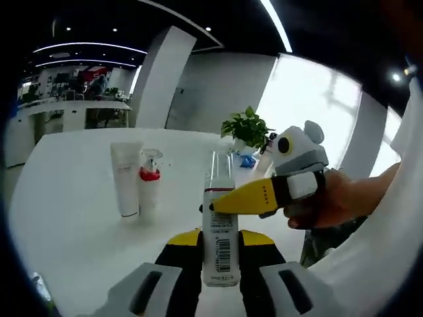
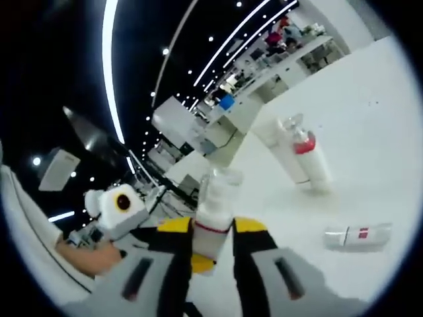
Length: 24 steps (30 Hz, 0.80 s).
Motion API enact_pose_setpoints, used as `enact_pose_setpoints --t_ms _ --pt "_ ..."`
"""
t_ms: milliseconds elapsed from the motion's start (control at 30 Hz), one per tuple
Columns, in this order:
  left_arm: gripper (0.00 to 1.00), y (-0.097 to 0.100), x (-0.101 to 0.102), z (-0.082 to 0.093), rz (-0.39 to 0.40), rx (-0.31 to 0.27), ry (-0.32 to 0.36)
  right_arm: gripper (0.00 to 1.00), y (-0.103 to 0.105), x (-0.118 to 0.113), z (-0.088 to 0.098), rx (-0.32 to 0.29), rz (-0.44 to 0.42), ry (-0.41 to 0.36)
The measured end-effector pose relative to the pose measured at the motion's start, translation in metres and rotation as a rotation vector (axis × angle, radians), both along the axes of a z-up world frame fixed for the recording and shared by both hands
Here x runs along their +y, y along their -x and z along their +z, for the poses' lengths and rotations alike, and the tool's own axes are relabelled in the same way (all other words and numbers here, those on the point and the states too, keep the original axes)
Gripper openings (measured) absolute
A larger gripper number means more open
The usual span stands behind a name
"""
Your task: Arrange the skincare products in the storage area until every visible bottle or jar stands upright without overlapping.
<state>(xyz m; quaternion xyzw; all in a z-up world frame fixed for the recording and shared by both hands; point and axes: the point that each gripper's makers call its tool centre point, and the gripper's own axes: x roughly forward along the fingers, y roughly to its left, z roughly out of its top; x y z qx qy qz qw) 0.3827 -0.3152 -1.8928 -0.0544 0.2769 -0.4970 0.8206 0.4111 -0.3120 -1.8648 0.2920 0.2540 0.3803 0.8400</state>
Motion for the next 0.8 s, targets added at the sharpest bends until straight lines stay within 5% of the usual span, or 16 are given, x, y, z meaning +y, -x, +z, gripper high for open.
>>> enact_pose_setpoints --t_ms 367,533,800 --pt "0.23 0.014 -0.011 0.002 -0.151 0.016 0.038 0.19 0.014 -0.006 0.005 -0.101 0.104 0.047" --pt "0.35 0.021 -0.012 0.005 -0.237 0.035 0.054 0.19 0.031 0.0 0.011 -0.199 0.234 0.095" --pt "0.36 0.041 -0.013 0.011 -0.387 0.086 0.102 0.19 0.05 0.006 0.028 -0.26 0.348 0.043"
